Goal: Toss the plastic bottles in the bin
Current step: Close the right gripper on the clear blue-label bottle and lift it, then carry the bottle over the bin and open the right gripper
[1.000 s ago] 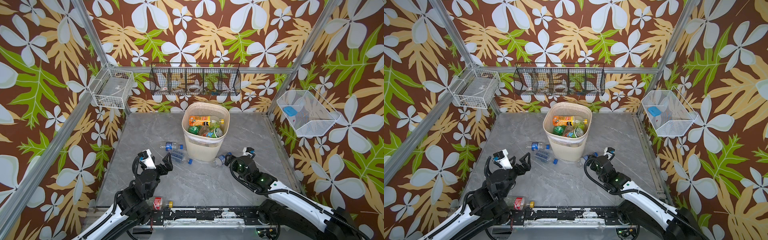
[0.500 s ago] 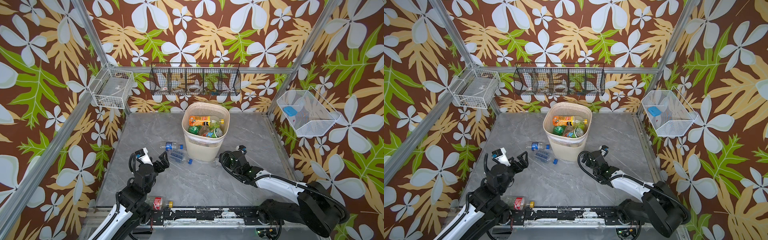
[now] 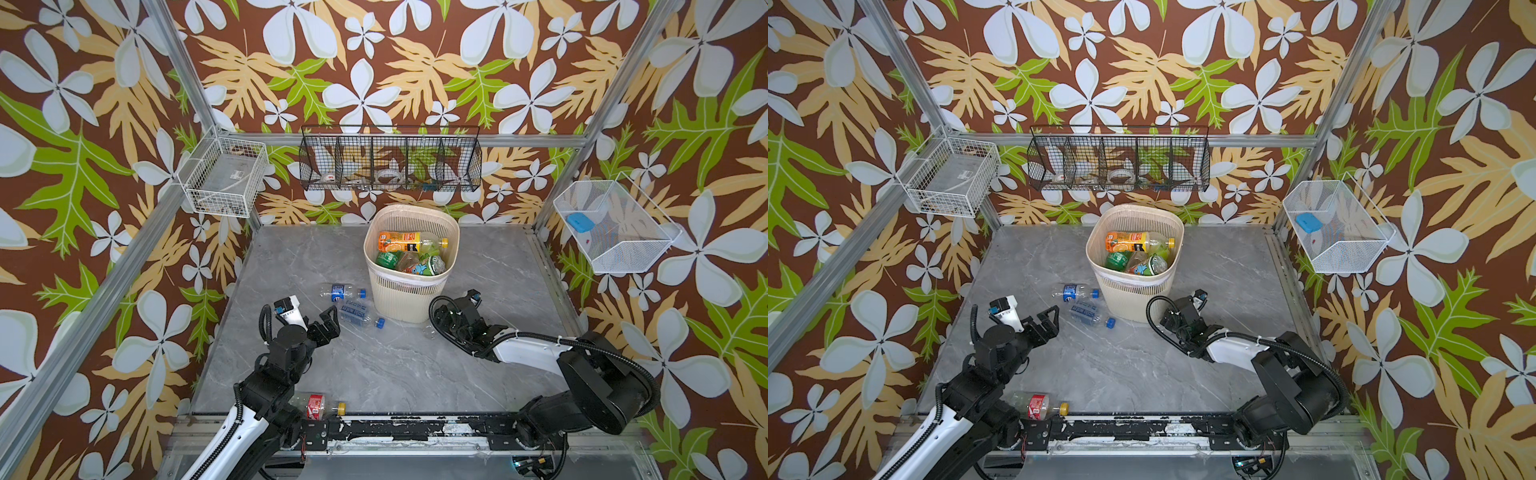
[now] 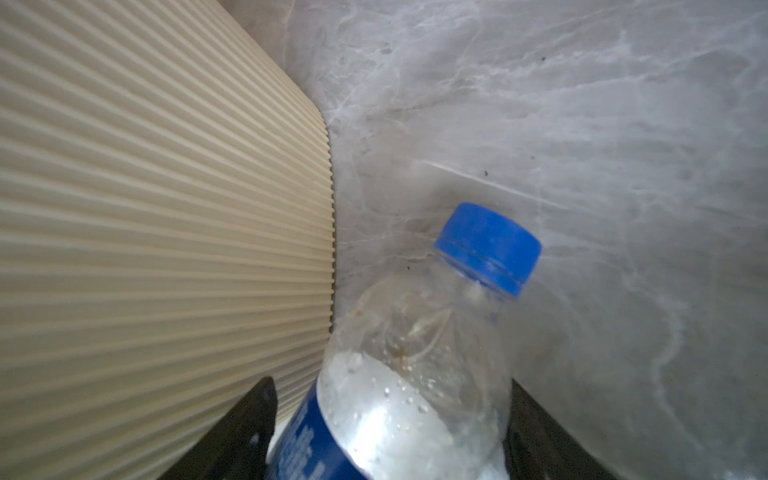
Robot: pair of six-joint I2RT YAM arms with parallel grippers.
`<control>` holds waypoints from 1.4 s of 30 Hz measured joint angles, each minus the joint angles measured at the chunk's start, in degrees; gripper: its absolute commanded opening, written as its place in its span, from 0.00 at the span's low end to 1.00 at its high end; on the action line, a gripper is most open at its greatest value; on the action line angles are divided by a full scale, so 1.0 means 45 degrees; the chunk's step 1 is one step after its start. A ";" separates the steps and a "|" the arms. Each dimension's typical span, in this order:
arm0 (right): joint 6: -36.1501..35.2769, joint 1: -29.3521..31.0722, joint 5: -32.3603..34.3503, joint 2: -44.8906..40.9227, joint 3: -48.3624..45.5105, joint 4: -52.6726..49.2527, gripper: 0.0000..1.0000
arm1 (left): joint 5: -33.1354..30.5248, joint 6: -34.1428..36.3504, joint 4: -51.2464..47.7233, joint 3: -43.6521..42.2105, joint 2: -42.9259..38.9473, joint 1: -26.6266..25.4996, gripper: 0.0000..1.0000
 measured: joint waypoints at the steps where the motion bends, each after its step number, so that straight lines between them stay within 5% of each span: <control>1: 0.0005 -0.0010 0.0000 0.0029 -0.0029 0.0087 0.64 | 0.0010 0.0000 0.0000 -0.0019 0.0005 0.0010 1.00; 8: 0.0005 -0.0010 0.0010 -0.0330 -0.0389 0.0223 0.51 | 0.0102 0.0000 0.0019 -0.0121 0.0049 0.0063 1.00; 19: -0.0447 -0.0010 0.0578 -0.4080 -0.0933 -0.1428 0.48 | 0.0204 -0.0010 0.0087 -0.0413 0.0185 0.0107 1.00; 27: -0.2827 -0.0015 0.2302 -0.7645 0.2278 -0.4843 0.48 | 0.0194 -0.0019 0.0063 -0.0568 0.0126 0.0131 1.00; 33: -0.5353 -0.0019 0.2846 -0.6926 0.6164 -0.5979 0.48 | 0.0146 -0.0102 -0.0024 -0.0724 -0.0199 0.0131 1.00; 42: -0.7946 -0.0010 0.2016 -0.3186 1.0501 -0.5950 0.48 | 0.0044 -0.0301 -0.0228 -0.0729 -0.0534 0.0136 1.00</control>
